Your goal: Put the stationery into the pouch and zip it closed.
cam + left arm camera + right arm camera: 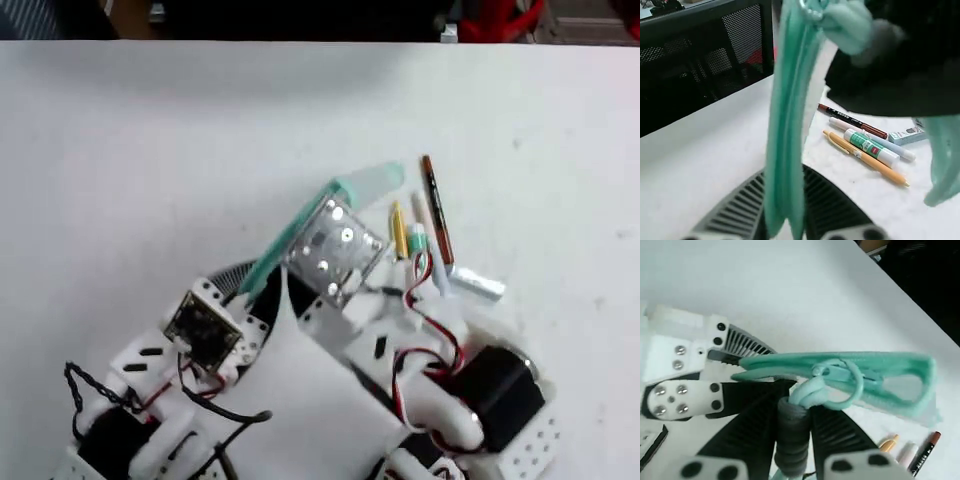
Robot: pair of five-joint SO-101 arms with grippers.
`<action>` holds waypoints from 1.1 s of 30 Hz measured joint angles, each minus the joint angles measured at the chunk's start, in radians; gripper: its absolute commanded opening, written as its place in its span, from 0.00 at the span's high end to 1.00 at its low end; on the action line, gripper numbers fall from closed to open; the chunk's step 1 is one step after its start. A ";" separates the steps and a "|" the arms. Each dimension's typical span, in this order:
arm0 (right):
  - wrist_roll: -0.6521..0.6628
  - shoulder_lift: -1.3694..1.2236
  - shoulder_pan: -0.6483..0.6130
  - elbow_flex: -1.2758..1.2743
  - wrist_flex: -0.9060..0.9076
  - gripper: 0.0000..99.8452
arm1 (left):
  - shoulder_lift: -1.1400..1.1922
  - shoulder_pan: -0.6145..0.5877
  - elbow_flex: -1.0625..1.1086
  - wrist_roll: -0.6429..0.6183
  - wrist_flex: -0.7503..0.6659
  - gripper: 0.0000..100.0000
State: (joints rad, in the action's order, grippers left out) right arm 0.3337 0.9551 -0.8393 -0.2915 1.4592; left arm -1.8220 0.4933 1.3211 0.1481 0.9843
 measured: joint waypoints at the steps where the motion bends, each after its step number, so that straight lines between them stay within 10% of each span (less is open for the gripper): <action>1: 0.000 0.003 -0.023 0.000 0.009 0.98 | 0.000 0.000 0.000 0.000 0.000 0.98; 33: 0.080 0.005 -0.431 0.064 0.141 0.98 | -0.002 -0.002 0.000 0.002 0.015 0.98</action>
State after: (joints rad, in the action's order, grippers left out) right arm 0.4135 0.9597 -1.2704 -0.2271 1.6003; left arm -1.8236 0.4918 1.3211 0.1496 0.9996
